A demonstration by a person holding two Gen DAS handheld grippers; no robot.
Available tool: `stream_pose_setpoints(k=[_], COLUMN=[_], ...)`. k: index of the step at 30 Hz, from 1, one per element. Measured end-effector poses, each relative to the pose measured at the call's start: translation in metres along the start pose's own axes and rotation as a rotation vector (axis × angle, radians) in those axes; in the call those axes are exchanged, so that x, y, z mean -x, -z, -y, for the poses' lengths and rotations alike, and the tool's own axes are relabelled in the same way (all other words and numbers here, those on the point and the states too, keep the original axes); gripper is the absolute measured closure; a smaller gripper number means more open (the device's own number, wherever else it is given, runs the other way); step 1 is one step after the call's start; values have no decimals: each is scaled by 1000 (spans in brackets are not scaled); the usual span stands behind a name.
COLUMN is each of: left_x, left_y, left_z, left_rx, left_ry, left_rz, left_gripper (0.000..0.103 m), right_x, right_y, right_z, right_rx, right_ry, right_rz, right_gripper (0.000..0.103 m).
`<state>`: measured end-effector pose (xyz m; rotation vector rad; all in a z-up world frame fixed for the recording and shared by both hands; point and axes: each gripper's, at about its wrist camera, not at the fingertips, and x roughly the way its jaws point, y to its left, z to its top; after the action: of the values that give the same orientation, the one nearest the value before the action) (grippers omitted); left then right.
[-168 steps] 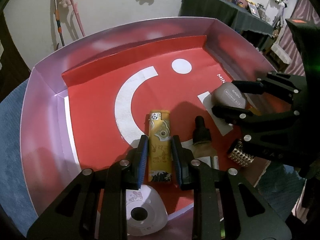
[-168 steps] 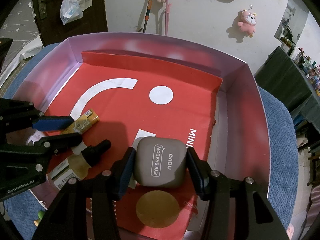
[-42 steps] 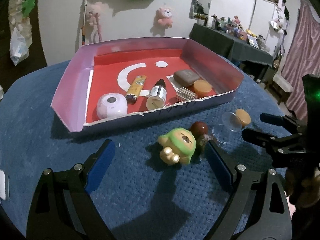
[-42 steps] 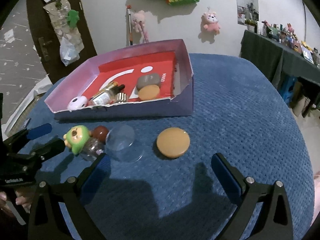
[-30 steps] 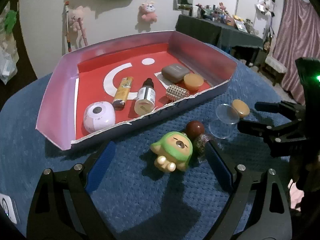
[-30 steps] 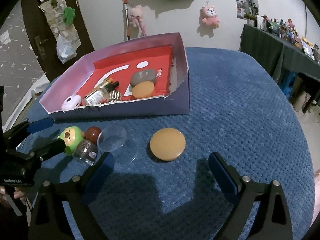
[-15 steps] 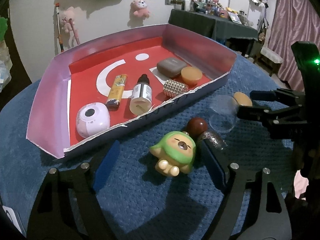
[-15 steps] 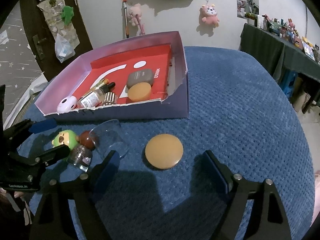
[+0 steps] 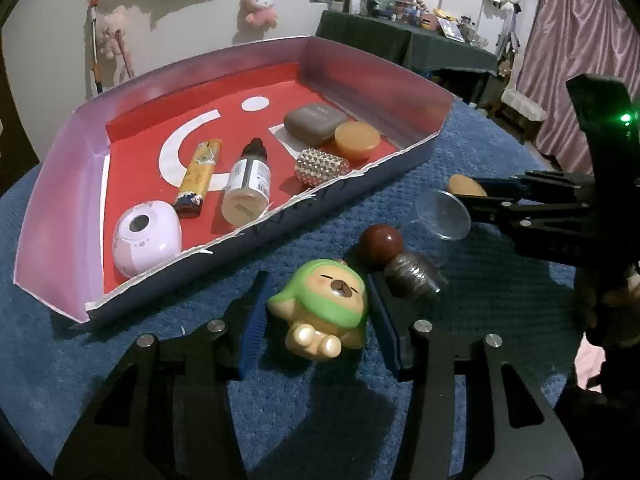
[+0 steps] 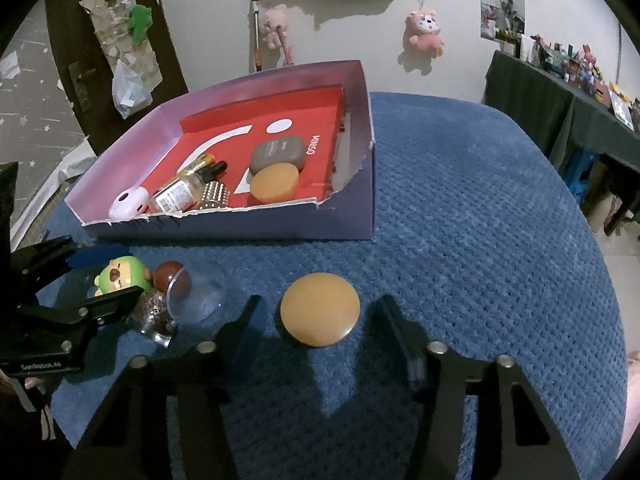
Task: Organize rigid objects
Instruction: 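Grasp the green bear figure with the left tool while the right tool grasps the orange sponge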
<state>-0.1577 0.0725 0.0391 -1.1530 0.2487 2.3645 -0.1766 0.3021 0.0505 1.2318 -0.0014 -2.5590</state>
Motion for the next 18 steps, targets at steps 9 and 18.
stream_pose_setpoints(k=[9,18], left_x=[28,54], left_y=[-1,12], left_z=[-5,-20], left_rx=[38,96], left_ry=[-10,-29], left_rz=[64,110], left_gripper=[57,57], right_x=[27,45], right_y=[-7,-18], right_z=[-14,-48], right_rx=[31,83], right_ry=[-22,-57], right_rz=[84,139], right_gripper=[63,63])
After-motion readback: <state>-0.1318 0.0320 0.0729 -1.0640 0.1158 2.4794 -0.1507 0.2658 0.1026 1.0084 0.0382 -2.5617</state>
